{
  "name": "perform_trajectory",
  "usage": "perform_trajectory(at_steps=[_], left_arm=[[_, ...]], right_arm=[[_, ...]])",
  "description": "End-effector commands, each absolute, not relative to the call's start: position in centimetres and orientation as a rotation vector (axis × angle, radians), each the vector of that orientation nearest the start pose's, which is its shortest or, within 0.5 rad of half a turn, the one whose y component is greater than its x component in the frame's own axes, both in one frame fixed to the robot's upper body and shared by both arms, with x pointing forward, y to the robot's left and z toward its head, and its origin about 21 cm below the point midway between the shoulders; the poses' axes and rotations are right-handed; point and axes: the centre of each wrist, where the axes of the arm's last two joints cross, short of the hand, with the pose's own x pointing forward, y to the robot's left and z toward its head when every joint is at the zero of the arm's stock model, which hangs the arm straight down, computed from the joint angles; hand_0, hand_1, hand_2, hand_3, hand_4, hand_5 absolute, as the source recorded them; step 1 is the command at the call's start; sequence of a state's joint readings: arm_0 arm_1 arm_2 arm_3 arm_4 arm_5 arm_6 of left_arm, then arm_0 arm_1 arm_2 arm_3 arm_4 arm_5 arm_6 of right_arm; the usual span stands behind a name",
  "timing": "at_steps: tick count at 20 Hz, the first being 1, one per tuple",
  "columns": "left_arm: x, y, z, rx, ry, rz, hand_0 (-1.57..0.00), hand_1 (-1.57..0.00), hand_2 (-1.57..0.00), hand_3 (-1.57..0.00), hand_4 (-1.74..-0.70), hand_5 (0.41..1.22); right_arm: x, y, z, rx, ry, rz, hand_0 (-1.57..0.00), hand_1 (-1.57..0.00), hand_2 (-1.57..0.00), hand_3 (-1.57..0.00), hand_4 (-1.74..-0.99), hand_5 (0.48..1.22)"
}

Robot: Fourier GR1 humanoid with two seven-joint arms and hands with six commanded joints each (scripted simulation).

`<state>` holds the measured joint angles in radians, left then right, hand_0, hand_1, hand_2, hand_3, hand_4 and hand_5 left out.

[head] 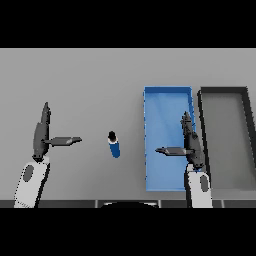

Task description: Pick up the blue pipe and place it into the blue bin.

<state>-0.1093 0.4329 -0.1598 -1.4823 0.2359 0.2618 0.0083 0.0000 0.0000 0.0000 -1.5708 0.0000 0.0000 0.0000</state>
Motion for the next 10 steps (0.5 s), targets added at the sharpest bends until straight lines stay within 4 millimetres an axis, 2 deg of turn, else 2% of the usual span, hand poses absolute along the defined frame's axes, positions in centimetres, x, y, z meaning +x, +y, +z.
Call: perform_trajectory(at_steps=[1, 6, 7, 8, 10], left_arm=[[27.3, 29.2, 2.7, 0.25, -1.554, -0.086, 0.0, 0.0, 0.0, 0.0, -1.07, 0.591], [27.2, 29.6, 3.0, 0.254, -1.564, -0.087, 0.0, 0.0, 0.0, 0.0, -1.07, 0.591], [27.0, 30.5, 3.6, 0.178, -1.575, -0.279, 0.0, 0.0, 0.0, 0.0, -1.07, 0.591], [26.6, 31.3, 4.0, 0.127, -1.571, -0.392, 0.0, 0.0, 0.0, 0.0, -1.07, 0.59], [26.7, 32.4, 4.4, 0.069, -1.551, -0.486, 0.0, 0.0, 0.0, 0.0, -1.08, 0.587]], right_arm=[[24.9, -22.8, -0.3, 0.0, -1.571, -0.001, 0.0, 0.0, 0.0, 0.0, -1.225, 0.617], [25.0, -22.5, 0.0, 0.002, -1.571, 0.0, 0.0, 0.0, 0.0, 0.0, -1.225, 0.617], [24.2, -22.9, 0.3, -0.022, -1.625, 0.119, 0.0, 0.0, 0.0, 0.0, -1.225, 0.617], [23.9, -23.3, 0.4, -0.048, -1.629, 0.199, 0.0, 0.0, 0.0, 0.0, -1.224, 0.618], [23.2, -23.5, 0.8, -0.057, -1.651, 0.272, 0.0, 0.0, 0.0, 0.0, -1.225, 0.62]])
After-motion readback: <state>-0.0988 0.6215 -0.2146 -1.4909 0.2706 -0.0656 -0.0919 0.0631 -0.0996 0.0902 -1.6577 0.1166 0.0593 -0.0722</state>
